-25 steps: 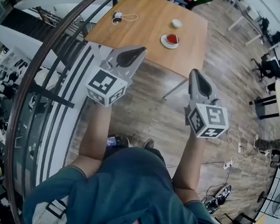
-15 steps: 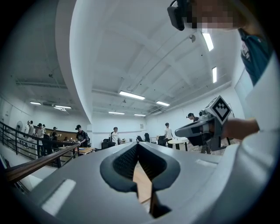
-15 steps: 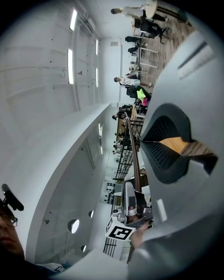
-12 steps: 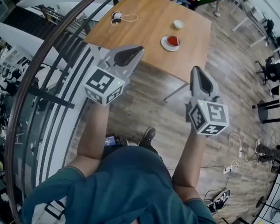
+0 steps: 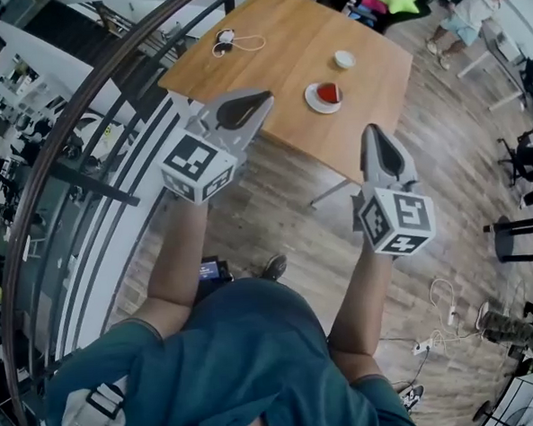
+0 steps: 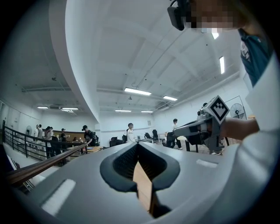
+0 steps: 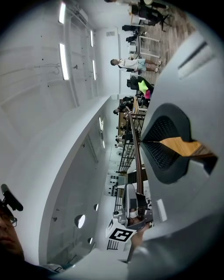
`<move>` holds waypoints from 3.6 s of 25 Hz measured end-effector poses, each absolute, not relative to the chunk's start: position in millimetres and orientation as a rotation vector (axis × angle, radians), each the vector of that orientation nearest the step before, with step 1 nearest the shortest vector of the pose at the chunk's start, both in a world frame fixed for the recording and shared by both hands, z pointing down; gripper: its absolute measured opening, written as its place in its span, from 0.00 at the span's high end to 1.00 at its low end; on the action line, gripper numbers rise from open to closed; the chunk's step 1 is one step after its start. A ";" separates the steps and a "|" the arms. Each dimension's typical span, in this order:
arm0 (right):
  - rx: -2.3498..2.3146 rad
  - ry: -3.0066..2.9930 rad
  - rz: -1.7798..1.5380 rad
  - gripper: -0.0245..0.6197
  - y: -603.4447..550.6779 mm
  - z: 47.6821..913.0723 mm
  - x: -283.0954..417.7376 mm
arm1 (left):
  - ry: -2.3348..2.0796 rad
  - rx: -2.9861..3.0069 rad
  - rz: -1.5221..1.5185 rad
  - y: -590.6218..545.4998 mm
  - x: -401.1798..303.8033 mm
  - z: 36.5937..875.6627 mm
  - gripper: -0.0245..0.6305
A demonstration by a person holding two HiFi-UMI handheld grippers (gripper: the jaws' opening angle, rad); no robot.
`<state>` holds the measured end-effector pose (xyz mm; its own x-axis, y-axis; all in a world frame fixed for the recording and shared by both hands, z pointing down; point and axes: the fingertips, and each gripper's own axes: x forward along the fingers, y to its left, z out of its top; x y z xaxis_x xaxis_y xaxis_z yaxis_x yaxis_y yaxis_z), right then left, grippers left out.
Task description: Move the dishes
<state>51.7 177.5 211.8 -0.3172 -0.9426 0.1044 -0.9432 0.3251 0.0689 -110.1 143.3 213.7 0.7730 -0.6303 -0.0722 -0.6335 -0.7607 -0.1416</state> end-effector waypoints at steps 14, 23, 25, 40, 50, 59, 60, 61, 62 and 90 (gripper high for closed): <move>1.647 -2.564 0.025 0.95 117.5 218.8 120.5 | 1.134 -2.748 -0.043 100.9 -43.5 218.7 0.96; 1.671 -2.554 0.080 0.95 93.2 233.6 154.8 | 1.079 -2.770 -0.088 75.2 -0.5 225.1 0.96; 1.680 -2.539 0.092 0.95 84.5 237.6 155.5 | 1.064 -2.783 -0.091 64.1 1.1 228.5 0.96; 1.873 -2.332 0.119 0.95 -12.0 247.6 169.9 | 0.805 -2.902 -0.015 -59.8 23.9 235.0 0.96; 1.965 -2.235 0.178 0.95 -87.3 253.3 160.9 | 0.692 -2.948 -0.008 -148.3 14.0 232.2 0.96; 1.960 -2.199 0.192 0.94 -115.5 256.9 148.7 | 0.695 -2.977 0.008 -181.7 0.4 237.1 0.96; 1.955 -2.200 0.199 0.94 -122.8 259.3 146.2 | 0.702 -2.982 0.002 -189.1 -2.1 240.3 0.96; 1.949 -2.200 0.206 0.94 -129.5 261.4 143.9 | 0.709 -2.987 -0.004 -195.8 -4.4 242.9 0.96; 1.941 -2.202 0.213 0.94 -133.9 263.3 142.5 | 0.715 -2.992 -0.010 -199.9 -5.8 244.9 0.96; 1.601 -2.227 0.570 0.94 -248.8 415.6 176.6 | 0.980 -3.146 -0.320 -302.6 38.3 401.0 0.96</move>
<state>176.6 -248.8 415.6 -0.3086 -0.8145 0.4912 -0.9504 0.2854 -0.1239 38.3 -302.6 401.0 0.8073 -0.5426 0.2320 -0.5751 -0.8116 0.1030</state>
